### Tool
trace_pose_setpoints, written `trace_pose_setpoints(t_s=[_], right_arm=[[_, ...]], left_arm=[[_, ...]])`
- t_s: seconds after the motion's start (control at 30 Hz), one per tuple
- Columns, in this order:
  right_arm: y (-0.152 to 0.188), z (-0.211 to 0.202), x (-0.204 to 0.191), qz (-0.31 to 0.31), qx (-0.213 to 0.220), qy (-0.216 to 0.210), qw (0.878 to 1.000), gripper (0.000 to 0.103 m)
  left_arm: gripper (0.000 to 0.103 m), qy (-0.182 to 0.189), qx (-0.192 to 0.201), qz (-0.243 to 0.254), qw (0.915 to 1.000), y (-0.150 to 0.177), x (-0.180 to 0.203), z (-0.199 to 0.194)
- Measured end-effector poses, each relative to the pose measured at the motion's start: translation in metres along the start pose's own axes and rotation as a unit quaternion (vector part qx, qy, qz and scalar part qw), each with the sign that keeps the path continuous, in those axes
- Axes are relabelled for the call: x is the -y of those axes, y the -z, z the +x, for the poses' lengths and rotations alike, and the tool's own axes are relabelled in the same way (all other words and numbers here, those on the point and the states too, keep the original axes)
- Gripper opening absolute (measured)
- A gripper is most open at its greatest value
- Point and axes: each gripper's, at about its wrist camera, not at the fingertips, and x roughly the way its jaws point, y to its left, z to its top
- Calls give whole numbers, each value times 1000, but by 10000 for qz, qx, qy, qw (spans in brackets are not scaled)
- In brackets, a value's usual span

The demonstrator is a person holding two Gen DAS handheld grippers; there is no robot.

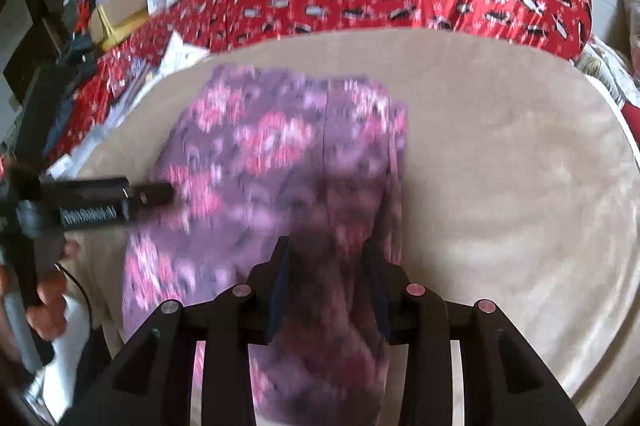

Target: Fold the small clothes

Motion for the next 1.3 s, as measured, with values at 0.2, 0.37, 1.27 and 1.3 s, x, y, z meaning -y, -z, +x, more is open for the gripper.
trace_pose_setpoints(t_s=[0.2, 0.37, 1.27, 1.3], right_arm=[[24, -2, 3, 97, -156, 6, 9998, 43], [28, -13, 11, 515, -114, -150, 9985, 43], [47, 6, 28, 1022, -517, -113, 9934, 63], [47, 5, 28, 1024, -528, -96, 9933, 63]], left_arm=[[81, -115, -10, 351, 9993, 22, 6, -2], [81, -109, -85, 497, 9987, 39, 11, -5], [93, 157, -277, 170, 9993, 54, 1, 18], [93, 184, -284, 155, 9993, 54, 0, 18]])
